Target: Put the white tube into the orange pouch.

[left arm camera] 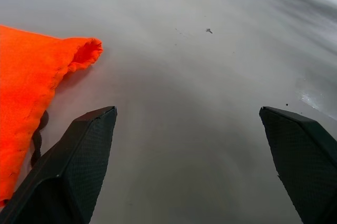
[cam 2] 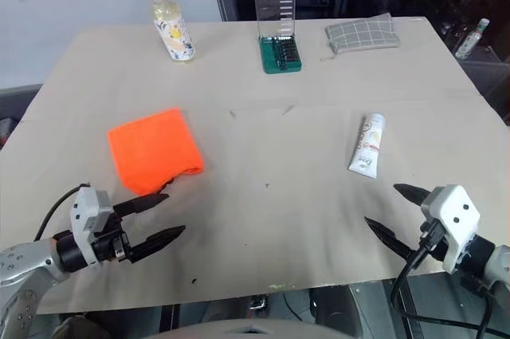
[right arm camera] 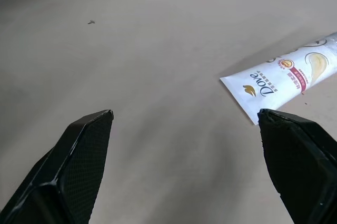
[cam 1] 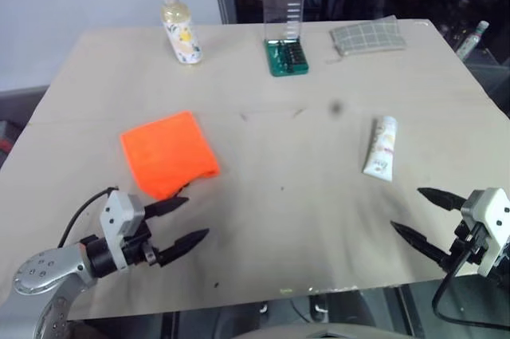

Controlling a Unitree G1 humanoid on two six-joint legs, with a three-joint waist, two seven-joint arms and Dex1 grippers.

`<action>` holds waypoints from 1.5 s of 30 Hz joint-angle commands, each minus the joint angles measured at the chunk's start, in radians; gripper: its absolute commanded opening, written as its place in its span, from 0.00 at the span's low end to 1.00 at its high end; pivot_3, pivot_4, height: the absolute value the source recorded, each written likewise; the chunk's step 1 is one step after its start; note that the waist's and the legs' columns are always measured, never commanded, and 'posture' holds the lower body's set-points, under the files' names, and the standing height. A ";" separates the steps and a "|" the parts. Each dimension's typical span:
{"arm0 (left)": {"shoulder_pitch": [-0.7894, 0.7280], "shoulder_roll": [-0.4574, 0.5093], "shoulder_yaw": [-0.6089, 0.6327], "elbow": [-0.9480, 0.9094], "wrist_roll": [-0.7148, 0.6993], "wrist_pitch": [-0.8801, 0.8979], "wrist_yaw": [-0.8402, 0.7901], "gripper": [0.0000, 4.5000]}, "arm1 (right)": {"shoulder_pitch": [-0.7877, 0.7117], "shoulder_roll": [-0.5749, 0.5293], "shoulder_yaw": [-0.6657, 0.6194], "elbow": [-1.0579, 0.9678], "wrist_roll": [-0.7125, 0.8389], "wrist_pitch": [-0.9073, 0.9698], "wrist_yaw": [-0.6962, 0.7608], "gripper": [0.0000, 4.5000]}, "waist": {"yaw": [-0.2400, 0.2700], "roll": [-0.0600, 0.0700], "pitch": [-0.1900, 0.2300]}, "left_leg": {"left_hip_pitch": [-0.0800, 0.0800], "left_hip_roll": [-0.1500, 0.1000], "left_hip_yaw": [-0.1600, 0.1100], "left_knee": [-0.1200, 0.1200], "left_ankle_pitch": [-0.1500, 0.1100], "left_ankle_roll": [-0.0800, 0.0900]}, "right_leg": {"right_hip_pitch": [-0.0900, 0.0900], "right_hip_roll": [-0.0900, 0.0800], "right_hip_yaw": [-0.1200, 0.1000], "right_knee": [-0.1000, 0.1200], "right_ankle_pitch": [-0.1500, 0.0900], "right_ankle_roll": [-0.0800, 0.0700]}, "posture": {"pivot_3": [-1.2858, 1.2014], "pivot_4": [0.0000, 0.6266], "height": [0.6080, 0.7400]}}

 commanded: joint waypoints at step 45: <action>-0.208 -0.178 -0.205 0.035 0.976 -0.390 0.712 1.00 | -0.269 -0.051 0.421 -0.129 -0.023 -0.079 -0.042 0.99 | 0.003 -0.006 -0.003 | 0.001 0.002 -0.002 0.017 -0.004 -0.002 | 0.001 -0.007 -0.002 0.015 0.001 -0.001 | 0.52 0.24 1.00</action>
